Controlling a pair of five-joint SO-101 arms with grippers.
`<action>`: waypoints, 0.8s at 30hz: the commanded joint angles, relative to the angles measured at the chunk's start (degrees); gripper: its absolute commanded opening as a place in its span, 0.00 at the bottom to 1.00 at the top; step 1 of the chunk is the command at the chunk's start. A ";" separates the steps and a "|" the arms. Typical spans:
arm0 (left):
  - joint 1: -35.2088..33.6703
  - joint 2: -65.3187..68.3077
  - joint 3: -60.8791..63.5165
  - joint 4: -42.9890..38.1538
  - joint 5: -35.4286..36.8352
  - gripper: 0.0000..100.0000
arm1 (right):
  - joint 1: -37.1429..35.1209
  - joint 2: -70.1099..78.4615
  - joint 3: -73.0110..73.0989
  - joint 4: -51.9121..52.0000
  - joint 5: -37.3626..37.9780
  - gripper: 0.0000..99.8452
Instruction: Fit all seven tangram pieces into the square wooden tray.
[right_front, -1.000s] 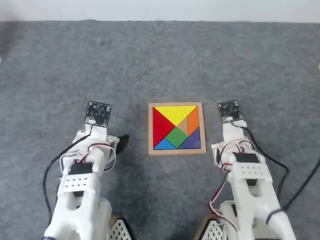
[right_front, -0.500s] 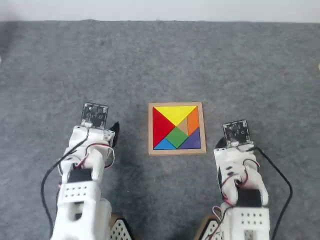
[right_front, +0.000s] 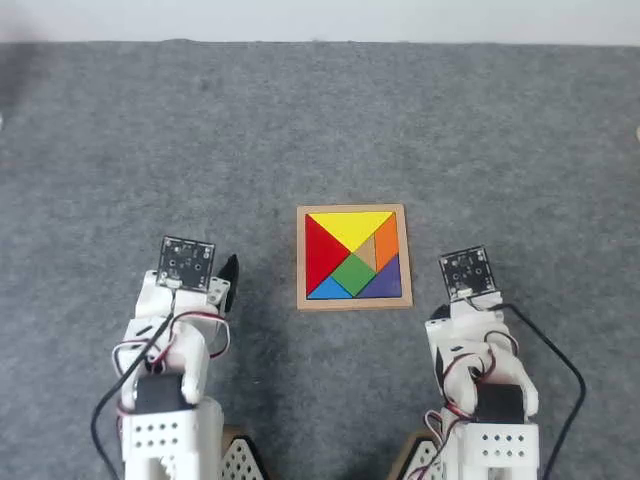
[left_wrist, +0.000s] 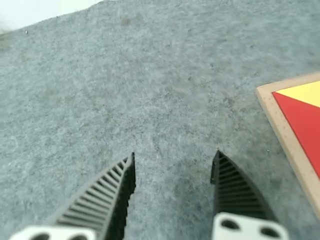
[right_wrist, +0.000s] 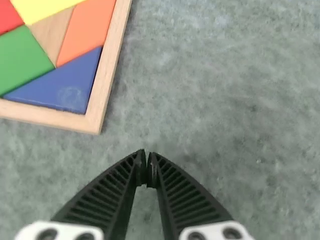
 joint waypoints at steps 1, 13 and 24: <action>-0.09 -5.89 -0.40 5.01 0.62 0.24 | 0.66 -0.13 0.88 5.58 0.79 0.01; 0.09 -9.23 -0.57 13.63 0.53 0.24 | 0.57 -0.13 0.70 6.46 0.79 0.01; 0.09 -9.23 -0.57 14.86 0.53 0.24 | 0.57 -0.13 0.70 6.46 0.79 0.01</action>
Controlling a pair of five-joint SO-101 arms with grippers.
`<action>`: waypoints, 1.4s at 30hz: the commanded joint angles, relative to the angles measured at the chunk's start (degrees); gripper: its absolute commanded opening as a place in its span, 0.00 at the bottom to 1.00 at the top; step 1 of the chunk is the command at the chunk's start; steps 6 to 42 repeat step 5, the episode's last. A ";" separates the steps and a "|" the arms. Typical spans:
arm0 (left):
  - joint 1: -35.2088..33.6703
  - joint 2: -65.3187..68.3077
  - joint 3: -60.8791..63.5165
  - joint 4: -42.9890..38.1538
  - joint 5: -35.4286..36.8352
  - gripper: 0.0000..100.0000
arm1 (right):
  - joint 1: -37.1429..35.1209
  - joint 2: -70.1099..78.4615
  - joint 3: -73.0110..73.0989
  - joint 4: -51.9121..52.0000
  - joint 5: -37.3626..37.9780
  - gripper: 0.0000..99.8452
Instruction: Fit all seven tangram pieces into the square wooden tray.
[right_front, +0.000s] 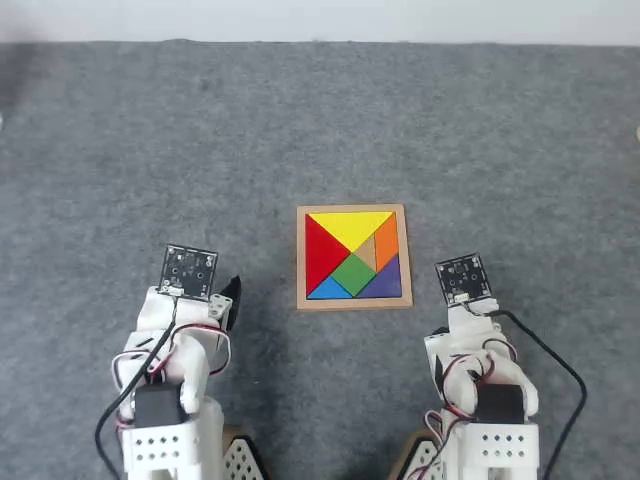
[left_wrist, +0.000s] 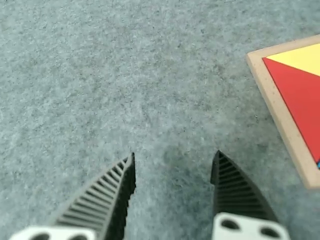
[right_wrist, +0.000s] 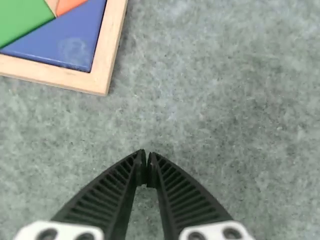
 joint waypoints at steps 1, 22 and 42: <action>0.09 -1.14 -0.57 0.18 0.53 0.24 | 0.57 -0.13 0.70 0.22 0.70 0.01; 0.09 -1.14 -0.57 0.18 0.53 0.24 | 0.57 -0.13 0.70 0.22 0.70 0.01; 0.09 -1.14 -0.57 0.18 0.53 0.24 | 0.57 -0.13 0.70 0.22 0.70 0.01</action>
